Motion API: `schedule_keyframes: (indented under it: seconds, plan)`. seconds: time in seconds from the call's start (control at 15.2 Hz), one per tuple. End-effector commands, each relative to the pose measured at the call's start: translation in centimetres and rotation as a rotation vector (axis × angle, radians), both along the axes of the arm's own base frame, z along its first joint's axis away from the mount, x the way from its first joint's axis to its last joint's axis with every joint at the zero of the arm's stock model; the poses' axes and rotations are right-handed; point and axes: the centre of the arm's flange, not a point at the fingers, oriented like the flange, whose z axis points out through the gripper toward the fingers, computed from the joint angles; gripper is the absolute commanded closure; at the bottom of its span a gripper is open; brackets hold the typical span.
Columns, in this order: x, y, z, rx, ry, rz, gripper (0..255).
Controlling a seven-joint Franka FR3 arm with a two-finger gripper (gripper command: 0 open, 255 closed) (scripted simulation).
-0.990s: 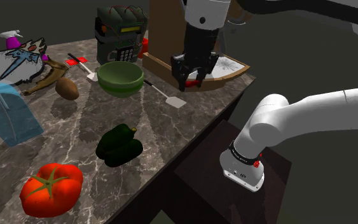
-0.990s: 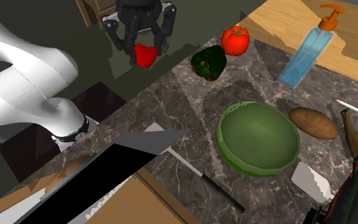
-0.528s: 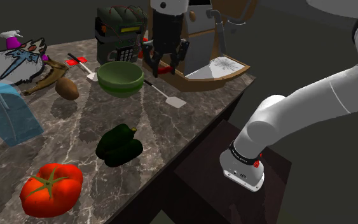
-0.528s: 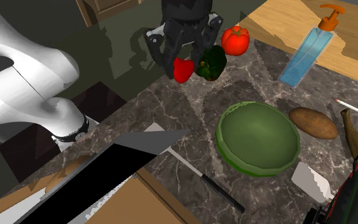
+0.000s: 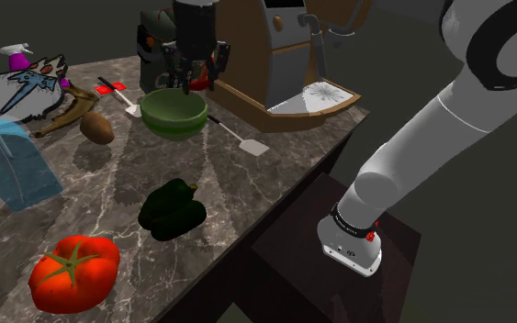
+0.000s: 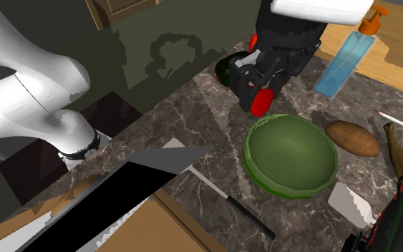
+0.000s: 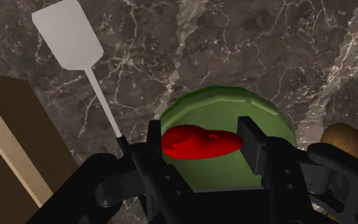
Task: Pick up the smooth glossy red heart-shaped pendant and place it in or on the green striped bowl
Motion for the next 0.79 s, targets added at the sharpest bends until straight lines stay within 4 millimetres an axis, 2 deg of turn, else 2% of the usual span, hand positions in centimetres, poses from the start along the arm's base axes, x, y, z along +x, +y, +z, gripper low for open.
schedule_keyframes:
  seconds: [0.0,0.26,0.73]
  plan:
    - [2.6,0.5,0.1,0.001,-0.001,0.0,255]
    - [8.0,1.5,0.2,0.001,-0.001,0.0,255]
    - [8.0,1.5,-3.5,0.001,-0.001,0.0,255]
